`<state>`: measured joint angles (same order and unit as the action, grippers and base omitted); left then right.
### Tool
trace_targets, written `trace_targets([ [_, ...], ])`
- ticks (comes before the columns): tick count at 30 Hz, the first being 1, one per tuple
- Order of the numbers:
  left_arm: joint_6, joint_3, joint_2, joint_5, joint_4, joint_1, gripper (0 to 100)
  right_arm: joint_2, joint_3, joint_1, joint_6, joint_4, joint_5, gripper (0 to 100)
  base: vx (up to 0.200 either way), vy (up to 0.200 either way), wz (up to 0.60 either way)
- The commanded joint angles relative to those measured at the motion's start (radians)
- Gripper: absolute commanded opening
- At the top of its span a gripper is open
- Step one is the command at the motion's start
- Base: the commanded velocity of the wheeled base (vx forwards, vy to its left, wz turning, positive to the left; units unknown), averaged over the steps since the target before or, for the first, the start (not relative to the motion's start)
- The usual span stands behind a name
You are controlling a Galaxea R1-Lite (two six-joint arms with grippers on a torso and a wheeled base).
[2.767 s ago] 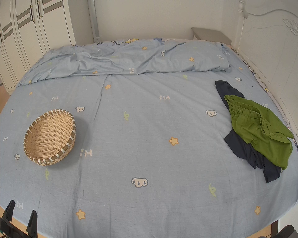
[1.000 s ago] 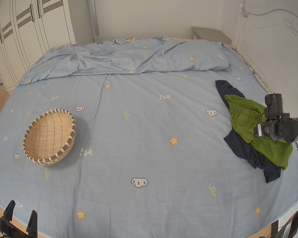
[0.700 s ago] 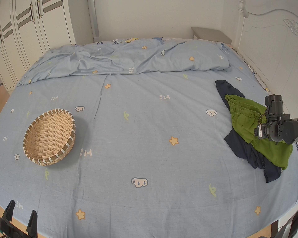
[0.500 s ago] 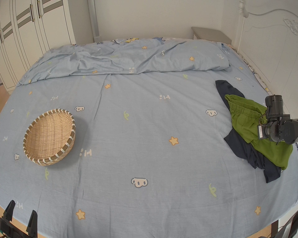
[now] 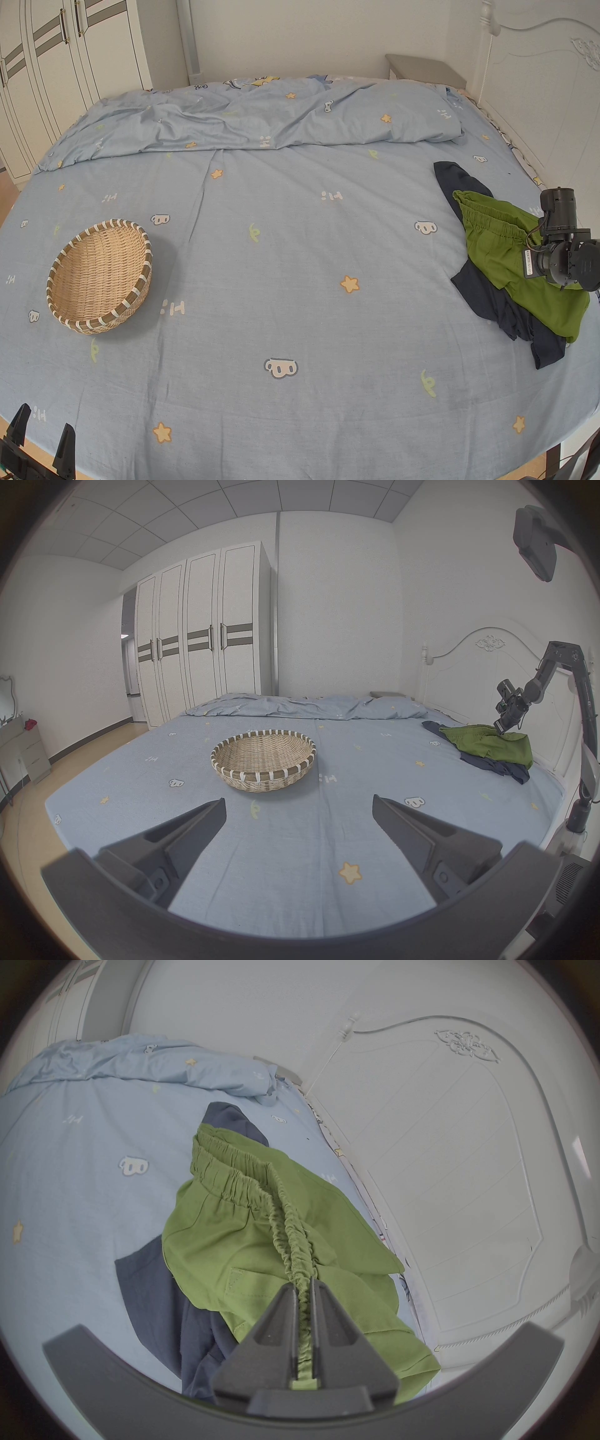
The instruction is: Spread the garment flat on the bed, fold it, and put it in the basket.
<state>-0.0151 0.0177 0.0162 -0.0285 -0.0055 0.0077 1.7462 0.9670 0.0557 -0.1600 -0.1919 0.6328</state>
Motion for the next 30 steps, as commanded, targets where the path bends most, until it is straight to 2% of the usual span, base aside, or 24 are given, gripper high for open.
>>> trace_targets([
  [1, 0.0, -0.018, -0.016, -0.001, -0.001, 0.0, 100, -0.093, 0.018, 0.013, -0.001, 0.035, -0.013, 0, 0.0, 0.0, 0.0],
  [2, 0.0, -0.018, -0.016, -0.001, -0.001, 0.0, 100, -0.093, 0.018, 0.013, -0.001, 0.035, -0.013, 0, 0.0, 0.0, 0.0],
  [6, 0.0, -0.018, -0.016, -0.001, -0.001, 0.0, 100, -0.221, 0.118, 0.095, 0.01, 0.307, -0.042, 0, 0.0, 0.0, 0.0],
  [8, 0.0, -0.018, -0.016, -0.001, -0.001, 0.0, 100, -0.255, 0.165, 0.151, 0.054, 0.417, -0.044, 0, 0.0, 0.0, 0.0],
  [10, 0.0, -0.018, -0.016, -0.001, -0.001, 0.0, 100, -0.257, 0.17, 0.154, 0.059, 0.425, -0.044, 0, 0.0, 0.0, 0.0],
  [11, 0.001, -0.018, -0.016, -0.001, -0.001, 0.0, 100, -0.274, 0.233, 0.227, 0.165, 0.562, -0.073, 0, 0.0, 0.0, 0.0],
  [15, 0.0, -0.018, -0.016, -0.001, -0.001, 0.0, 100, -0.281, 0.312, 0.332, 0.293, 0.749, -0.171, 0, 0.0, 0.0, 0.0],
  [17, 0.0, -0.018, -0.016, -0.001, -0.001, 0.0, 100, -0.272, 0.345, 0.378, 0.358, 0.792, -0.209, 0, 0.0, 0.0, 0.0],
  [18, 0.0, -0.018, -0.016, -0.001, -0.001, 0.0, 100, -0.272, 0.345, 0.378, 0.358, 0.792, -0.209, 0, 0.0, 0.0, 0.0],
  [20, 0.0, -0.018, -0.016, -0.001, -0.001, 0.0, 100, -0.255, 0.378, 0.438, 0.412, 0.81, -0.263, 0, 0.0, 0.0, 0.0],
  [25, 0.0, -0.018, -0.016, -0.001, -0.001, 0.0, 100, -0.177, 0.429, 0.509, 0.488, 0.815, -0.263, 0, 0.0, 0.0, 0.0],
  [27, 0.0, -0.018, -0.016, -0.001, -0.001, 0.0, 100, -0.128, 0.498, 0.59, 0.545, 0.822, -0.266, 0, 0.0, 0.0, 0.0],
  [30, 0.0, -0.018, -0.016, -0.001, -0.001, 0.0, 100, -0.076, 0.568, 0.659, 0.553, 0.862, -0.268, 0, 0.0, 0.0, 0.0],
])
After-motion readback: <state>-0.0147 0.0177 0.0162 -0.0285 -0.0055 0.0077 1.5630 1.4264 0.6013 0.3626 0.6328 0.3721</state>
